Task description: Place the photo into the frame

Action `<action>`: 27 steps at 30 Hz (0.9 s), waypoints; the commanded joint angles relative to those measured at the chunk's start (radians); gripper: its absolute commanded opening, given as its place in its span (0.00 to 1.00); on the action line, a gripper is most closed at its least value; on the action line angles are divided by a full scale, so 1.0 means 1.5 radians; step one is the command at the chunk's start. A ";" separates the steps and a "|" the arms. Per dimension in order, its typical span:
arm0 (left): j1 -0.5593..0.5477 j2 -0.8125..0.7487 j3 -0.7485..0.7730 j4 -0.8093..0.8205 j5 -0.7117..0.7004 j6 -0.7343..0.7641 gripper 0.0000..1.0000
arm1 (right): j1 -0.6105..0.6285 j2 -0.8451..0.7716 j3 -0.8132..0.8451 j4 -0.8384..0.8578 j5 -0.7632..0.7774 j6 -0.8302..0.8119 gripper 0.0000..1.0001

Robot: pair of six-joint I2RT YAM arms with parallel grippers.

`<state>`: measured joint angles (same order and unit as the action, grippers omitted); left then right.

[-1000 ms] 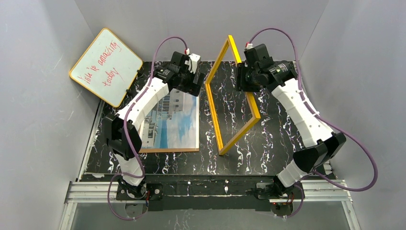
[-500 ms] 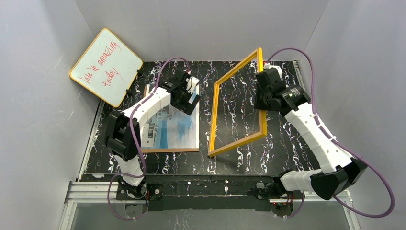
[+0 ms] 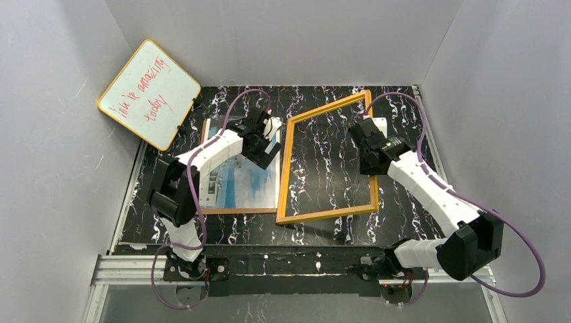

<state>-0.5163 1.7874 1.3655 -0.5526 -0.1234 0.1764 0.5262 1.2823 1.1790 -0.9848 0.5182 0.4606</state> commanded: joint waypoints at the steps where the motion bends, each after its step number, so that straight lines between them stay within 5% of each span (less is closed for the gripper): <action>1: -0.009 -0.019 -0.027 0.018 -0.028 0.019 0.98 | 0.002 0.012 -0.019 0.042 0.086 0.000 0.21; 12: -0.016 -0.030 -0.059 0.036 -0.069 0.049 0.98 | 0.003 0.086 -0.112 0.104 0.115 0.027 0.21; 27: -0.016 -0.053 -0.075 0.032 -0.083 0.066 0.98 | 0.003 0.218 -0.098 0.137 0.165 0.073 0.28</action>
<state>-0.5343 1.7805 1.2793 -0.4927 -0.2226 0.2565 0.5323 1.6096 1.0054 -0.7826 0.6773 0.5259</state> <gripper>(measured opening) 0.979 0.334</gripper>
